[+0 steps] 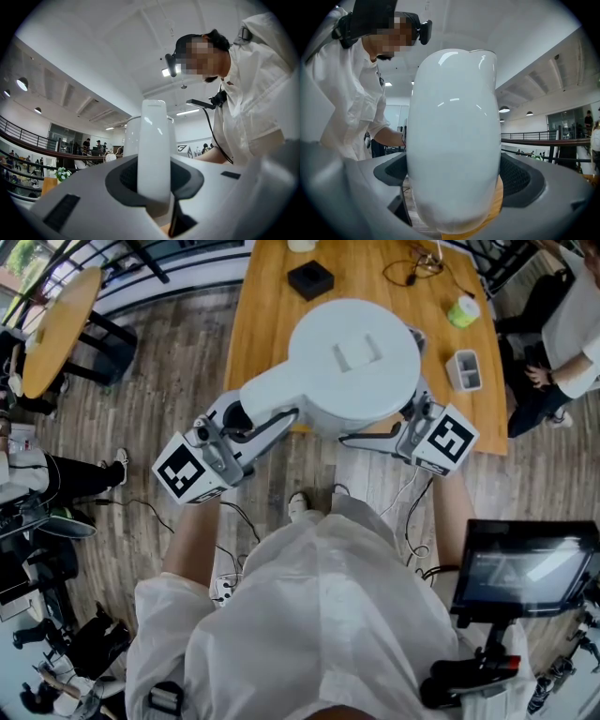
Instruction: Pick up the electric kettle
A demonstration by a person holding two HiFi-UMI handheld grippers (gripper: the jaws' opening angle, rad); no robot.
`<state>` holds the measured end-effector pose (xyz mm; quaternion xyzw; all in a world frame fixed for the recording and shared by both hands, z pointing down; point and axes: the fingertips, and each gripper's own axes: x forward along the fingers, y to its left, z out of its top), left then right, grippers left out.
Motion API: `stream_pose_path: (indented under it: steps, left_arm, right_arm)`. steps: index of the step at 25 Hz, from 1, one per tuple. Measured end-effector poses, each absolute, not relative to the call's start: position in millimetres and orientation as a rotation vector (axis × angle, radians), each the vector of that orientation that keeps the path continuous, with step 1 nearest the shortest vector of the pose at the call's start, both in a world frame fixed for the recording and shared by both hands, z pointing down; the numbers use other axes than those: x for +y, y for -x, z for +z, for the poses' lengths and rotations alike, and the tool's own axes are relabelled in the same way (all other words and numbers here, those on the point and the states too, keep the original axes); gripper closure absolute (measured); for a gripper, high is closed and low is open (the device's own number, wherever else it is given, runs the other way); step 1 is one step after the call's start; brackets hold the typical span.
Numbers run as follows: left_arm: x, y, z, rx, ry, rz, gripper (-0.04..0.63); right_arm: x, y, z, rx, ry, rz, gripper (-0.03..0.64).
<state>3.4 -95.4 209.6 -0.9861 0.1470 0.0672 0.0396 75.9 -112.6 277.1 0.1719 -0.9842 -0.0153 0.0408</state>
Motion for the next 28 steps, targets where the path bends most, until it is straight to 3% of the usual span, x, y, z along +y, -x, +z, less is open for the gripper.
stream_pose_path:
  steps: [28]
  left_arm:
    - [-96.1, -2.1, 208.5, 0.456, 3.021, 0.219, 0.499]
  right_arm:
    - [-113.1, -74.5, 276.5, -3.004, -0.522, -0.059, 0.040]
